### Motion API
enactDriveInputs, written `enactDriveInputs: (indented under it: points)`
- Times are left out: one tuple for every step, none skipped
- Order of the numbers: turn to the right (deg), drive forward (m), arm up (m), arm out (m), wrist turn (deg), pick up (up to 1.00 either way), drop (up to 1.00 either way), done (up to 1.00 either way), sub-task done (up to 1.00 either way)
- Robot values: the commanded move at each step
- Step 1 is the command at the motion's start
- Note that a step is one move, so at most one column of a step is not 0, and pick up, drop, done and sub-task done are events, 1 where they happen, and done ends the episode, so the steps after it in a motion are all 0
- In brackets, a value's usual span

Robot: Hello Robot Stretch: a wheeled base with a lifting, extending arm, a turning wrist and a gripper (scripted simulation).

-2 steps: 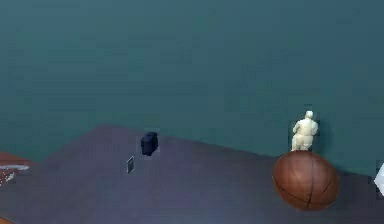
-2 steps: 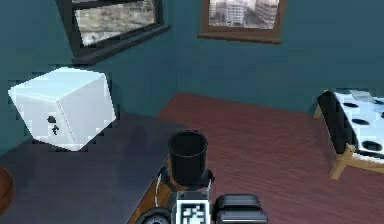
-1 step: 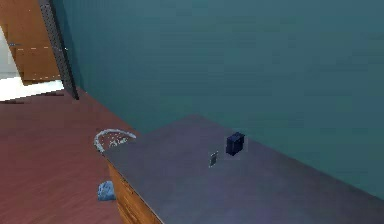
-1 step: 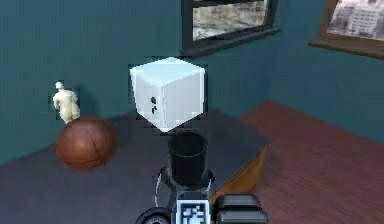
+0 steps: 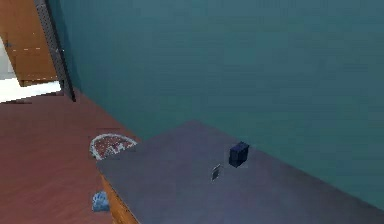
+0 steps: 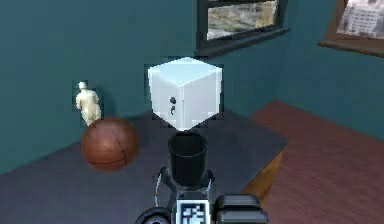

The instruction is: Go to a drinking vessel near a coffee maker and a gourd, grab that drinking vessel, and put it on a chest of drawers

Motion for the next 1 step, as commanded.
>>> enactDriveInputs:
  points:
    - [-45.0, 0.00, 0.00, 0.00, 0.0, 0.00, 0.00, 0.00, 0.00]
